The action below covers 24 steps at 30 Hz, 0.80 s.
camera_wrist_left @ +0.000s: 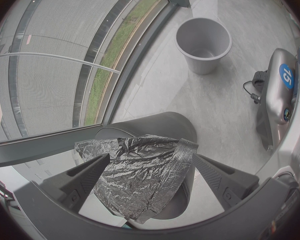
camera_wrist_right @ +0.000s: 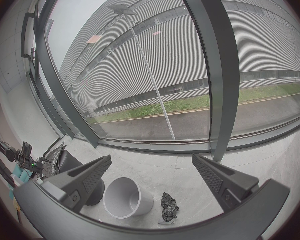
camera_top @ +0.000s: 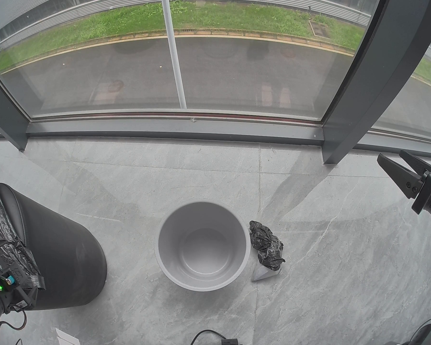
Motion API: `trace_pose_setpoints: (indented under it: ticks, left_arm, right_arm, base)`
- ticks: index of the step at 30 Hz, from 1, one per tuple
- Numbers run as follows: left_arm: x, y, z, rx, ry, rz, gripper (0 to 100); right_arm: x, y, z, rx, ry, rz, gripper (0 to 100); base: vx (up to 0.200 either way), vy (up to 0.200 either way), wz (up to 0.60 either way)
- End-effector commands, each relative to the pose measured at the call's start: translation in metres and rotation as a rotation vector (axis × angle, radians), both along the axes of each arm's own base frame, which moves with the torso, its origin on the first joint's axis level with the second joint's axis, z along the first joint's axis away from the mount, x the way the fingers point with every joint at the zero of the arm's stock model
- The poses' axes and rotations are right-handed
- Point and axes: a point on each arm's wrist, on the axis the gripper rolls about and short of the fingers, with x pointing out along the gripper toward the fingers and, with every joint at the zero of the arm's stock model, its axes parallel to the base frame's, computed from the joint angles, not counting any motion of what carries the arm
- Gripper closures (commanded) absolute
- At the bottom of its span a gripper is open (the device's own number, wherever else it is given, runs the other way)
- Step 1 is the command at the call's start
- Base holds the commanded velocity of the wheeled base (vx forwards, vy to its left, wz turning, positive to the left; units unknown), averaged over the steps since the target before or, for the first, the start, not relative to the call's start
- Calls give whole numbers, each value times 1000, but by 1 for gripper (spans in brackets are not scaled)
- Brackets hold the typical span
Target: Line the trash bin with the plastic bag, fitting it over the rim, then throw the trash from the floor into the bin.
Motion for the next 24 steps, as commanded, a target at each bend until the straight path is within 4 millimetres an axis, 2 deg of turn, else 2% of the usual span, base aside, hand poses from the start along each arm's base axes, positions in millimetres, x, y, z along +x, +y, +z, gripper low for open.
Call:
trace_pose_setpoints:
  ticks: [1, 12, 24]
  left_arm:
    - [8, 1, -4, 30, 56, 17, 0]
    - [5, 2, 1, 69, 34, 26, 0]
    - [-11, 1, -12, 60, 40, 3, 0]
  right_arm:
    - [0, 0, 0, 0, 0, 1, 0]
    - [0, 0, 0, 0, 0, 3, 0]
    - [0, 0, -2, -5, 9, 4, 0]
  base:
    - [0, 0, 0]
    - [0, 0, 0]
    - [0, 0, 0]
